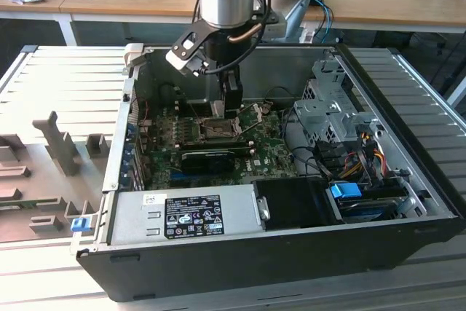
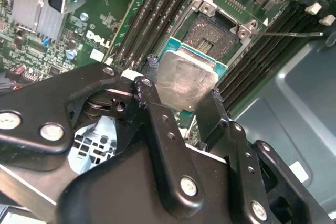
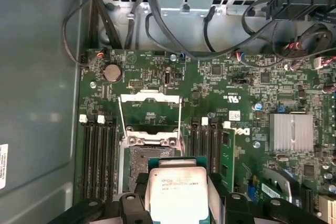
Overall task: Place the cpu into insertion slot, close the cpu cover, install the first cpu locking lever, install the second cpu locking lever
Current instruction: 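Place the cpu into insertion slot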
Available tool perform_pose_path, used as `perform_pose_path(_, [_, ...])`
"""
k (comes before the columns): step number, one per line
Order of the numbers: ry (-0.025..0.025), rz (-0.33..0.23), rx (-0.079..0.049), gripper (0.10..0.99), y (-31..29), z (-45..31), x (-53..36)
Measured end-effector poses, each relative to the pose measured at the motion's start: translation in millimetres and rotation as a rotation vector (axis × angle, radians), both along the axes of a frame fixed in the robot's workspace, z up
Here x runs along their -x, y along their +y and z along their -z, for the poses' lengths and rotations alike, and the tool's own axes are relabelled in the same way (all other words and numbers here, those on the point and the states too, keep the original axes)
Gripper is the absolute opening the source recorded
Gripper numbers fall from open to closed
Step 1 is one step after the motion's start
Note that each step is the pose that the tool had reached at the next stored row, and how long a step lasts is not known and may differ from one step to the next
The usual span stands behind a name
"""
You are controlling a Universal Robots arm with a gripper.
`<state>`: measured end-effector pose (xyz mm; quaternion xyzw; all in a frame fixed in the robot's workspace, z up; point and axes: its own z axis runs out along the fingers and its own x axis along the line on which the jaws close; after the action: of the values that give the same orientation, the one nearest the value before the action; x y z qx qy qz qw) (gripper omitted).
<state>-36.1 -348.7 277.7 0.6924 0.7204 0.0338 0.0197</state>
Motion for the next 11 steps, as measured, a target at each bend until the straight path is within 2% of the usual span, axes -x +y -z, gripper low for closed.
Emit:
perform_pose_path(6, [0.0001, 0.001, 0.006, 0.529, 4.2, 11.9, 0.5])
perform_pose_path(11, [0.0003, 0.036, 0.006, 0.529, 6.7, 20.0, 0.7])
